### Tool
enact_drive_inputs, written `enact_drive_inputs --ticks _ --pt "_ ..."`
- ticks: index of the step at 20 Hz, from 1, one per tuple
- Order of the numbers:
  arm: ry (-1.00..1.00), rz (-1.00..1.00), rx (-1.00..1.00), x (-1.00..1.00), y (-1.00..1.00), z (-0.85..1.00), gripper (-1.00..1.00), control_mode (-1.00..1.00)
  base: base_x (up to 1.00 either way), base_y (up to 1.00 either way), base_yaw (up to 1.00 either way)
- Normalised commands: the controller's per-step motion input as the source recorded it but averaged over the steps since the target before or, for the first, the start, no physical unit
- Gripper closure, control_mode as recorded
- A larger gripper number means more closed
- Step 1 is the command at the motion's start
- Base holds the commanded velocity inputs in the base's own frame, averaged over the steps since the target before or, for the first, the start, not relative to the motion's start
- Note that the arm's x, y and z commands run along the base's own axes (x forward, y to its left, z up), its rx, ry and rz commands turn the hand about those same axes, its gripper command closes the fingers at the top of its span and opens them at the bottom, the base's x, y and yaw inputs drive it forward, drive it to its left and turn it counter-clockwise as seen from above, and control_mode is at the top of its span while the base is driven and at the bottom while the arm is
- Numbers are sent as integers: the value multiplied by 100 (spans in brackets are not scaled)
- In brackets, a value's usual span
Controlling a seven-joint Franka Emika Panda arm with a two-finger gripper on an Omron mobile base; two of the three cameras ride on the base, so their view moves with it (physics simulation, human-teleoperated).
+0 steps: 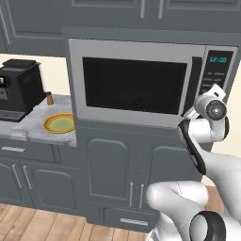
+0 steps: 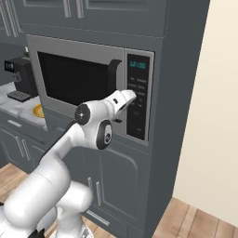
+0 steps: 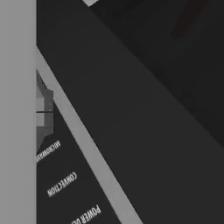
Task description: Pick the carrot from the counter and place it in the microwave. Then turn on the microwave.
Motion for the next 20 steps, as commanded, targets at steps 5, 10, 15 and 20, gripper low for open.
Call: enact_drive_inputs --ticks 5,10,15,20 --pt "0 0 0 -44 0 2 100 -100 0 0 0" --pt "0 0 0 -47 -1 1 100 -100 0 0 0" --pt "-1 0 0 -47 -2 0 100 -100 0 0 0" --pt "-2 0 0 -42 -1 0 100 -100 0 0 0"
